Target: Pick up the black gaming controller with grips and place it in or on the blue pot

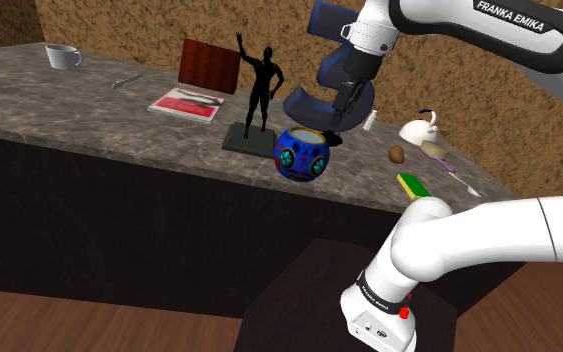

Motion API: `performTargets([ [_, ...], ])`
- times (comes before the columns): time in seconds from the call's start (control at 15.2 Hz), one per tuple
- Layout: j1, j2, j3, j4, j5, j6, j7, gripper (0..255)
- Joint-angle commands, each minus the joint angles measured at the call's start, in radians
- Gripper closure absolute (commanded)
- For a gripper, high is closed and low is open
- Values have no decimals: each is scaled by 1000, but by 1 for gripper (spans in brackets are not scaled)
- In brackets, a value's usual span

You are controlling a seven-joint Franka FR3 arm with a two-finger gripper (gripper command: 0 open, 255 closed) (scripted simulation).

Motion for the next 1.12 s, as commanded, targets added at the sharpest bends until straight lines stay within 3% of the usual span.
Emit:
performTargets([
  [0.0,0,0,0,0,0,0,0,0],
  [0.59,-36,158,-199,-1,-73,174,-178,0],
  [1.06,-44,346,-352,68,-73,300,-325,0],
])
